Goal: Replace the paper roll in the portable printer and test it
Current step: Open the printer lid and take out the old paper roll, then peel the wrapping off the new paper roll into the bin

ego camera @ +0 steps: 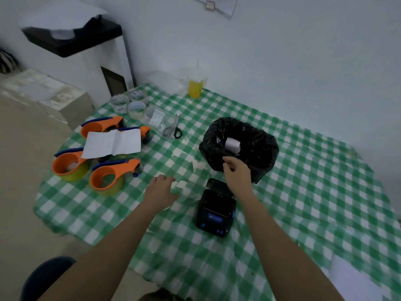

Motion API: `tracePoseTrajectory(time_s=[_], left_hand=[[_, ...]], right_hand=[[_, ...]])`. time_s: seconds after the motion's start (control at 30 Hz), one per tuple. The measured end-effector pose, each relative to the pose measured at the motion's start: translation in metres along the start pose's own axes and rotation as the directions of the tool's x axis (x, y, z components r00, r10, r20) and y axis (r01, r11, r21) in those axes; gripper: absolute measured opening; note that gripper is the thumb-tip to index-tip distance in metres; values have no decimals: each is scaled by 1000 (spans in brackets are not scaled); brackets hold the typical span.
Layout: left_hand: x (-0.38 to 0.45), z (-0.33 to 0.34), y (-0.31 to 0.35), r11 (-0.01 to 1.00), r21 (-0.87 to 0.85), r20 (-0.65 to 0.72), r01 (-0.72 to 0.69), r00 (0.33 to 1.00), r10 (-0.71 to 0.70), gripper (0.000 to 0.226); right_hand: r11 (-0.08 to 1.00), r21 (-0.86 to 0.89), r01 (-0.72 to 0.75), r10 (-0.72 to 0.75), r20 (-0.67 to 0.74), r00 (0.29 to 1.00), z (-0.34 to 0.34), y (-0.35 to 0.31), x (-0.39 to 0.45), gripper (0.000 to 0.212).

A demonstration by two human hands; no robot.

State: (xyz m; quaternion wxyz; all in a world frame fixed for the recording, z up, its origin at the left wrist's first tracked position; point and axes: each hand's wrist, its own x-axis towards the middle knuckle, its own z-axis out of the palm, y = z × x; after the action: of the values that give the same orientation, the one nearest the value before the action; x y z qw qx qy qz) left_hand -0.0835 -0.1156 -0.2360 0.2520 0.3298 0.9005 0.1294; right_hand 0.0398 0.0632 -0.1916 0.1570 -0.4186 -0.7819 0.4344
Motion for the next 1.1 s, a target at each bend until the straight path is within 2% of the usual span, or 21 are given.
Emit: tracePoseTrajectory(time_s=[0.07, 0.17, 0.3, 0.43, 0.5, 0.6, 0.67, 0.77, 0.87, 0.97, 1.1], left_hand=[[-2, 2, -11, 995, 96, 102, 17, 994, -26, 72], [-3, 10, -19, 986, 164, 149, -2, 989, -23, 74], [-1, 17, -21, 973, 228, 165, -31, 986, -7, 61], [-3, 19, -24, 980, 194, 136, -39, 991, 13, 47], [-6, 17, -22, 994, 102, 103, -45, 994, 35, 46], [-12, 6, -7, 981, -170, 8, -91, 996, 94, 45], [-17, -5, 9, 910, -403, -10, -98, 995, 103, 42], [-22, -16, 31, 720, -693, 71, -46, 989, 131, 33], [-23, -21, 48, 610, -792, 115, -16, 978, 175, 32], [-24, -24, 60, 542, -840, 109, -7, 977, 181, 31], [-24, -25, 68, 621, -775, 32, -115, 975, 220, 19]], right_hand=[[999, -22, 42, -41, 38, 998, 11, 7, -16, 24], [992, -81, 96, -87, 108, 990, 25, 15, -34, 21], [987, -133, 84, -60, 174, 983, 33, 23, -46, 23], [980, -175, 97, -60, 206, 977, 34, 28, -53, 25], [979, -181, 93, -53, 215, 975, 33, 30, -56, 24], [995, -96, 40, -20, 205, 979, 28, 32, -61, 22], [1000, 19, 18, -22, 201, 979, 26, 31, -65, 21], [980, 199, 18, -61, 211, 976, 20, 23, -71, 23], [945, 327, -8, -81, 258, 963, 10, 11, -72, 20], [875, 478, -78, -43, 237, 971, 3, 5, -70, 19], [783, 603, -153, 33, 206, 978, -1, 2, -69, 20]])
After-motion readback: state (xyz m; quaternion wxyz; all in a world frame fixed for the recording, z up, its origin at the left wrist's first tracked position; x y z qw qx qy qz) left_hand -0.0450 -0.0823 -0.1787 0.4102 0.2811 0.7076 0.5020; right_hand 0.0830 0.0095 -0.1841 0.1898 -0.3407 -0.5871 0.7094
